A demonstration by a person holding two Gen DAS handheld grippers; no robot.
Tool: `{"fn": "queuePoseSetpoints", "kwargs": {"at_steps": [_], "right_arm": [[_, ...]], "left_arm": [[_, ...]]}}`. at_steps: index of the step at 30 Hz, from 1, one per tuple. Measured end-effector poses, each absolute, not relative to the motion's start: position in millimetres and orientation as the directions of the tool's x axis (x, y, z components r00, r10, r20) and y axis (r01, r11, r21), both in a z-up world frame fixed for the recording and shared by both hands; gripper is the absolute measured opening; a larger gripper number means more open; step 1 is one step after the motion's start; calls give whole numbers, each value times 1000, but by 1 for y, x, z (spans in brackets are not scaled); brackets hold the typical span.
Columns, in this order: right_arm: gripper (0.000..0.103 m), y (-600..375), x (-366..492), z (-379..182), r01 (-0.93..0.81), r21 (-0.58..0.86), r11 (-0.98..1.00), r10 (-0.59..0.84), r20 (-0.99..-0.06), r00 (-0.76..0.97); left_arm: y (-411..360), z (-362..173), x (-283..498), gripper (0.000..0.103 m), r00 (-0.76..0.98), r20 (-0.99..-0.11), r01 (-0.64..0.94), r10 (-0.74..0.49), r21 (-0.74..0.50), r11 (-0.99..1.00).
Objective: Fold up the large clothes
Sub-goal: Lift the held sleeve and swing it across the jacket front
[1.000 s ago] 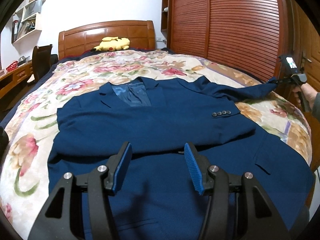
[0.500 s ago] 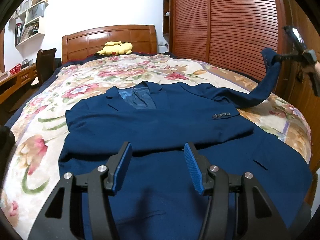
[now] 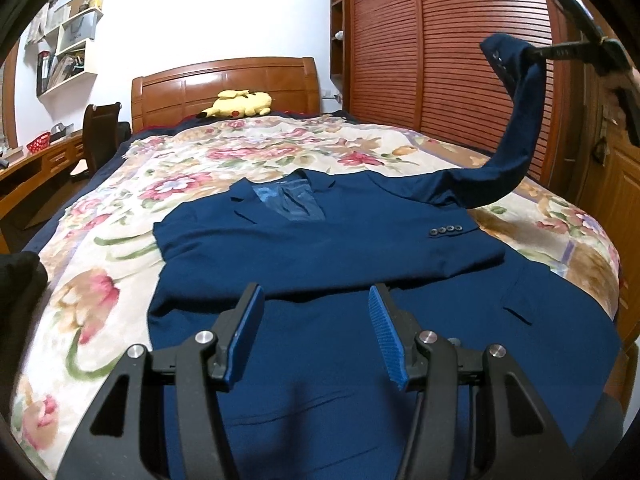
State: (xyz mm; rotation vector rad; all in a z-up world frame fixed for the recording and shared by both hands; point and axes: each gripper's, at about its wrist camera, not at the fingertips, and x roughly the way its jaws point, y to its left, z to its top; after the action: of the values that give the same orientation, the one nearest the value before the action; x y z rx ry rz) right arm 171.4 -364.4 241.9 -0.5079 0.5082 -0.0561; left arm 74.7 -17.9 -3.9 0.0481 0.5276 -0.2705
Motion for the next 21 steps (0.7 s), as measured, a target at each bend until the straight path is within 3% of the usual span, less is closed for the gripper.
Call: {"fn": "queuePoseSetpoints", "kwargs": {"at_steps": [16, 21], "right_arm": [[5, -260, 140, 259, -202, -482, 853, -15, -410, 912], [5, -222, 135, 243, -293, -452, 842, 77, -436, 897]], "left_arm": [[28, 3, 51, 54, 854, -475, 211, -211, -54, 976], [42, 5, 43, 54, 862, -466, 193, -198, -58, 979]]}}
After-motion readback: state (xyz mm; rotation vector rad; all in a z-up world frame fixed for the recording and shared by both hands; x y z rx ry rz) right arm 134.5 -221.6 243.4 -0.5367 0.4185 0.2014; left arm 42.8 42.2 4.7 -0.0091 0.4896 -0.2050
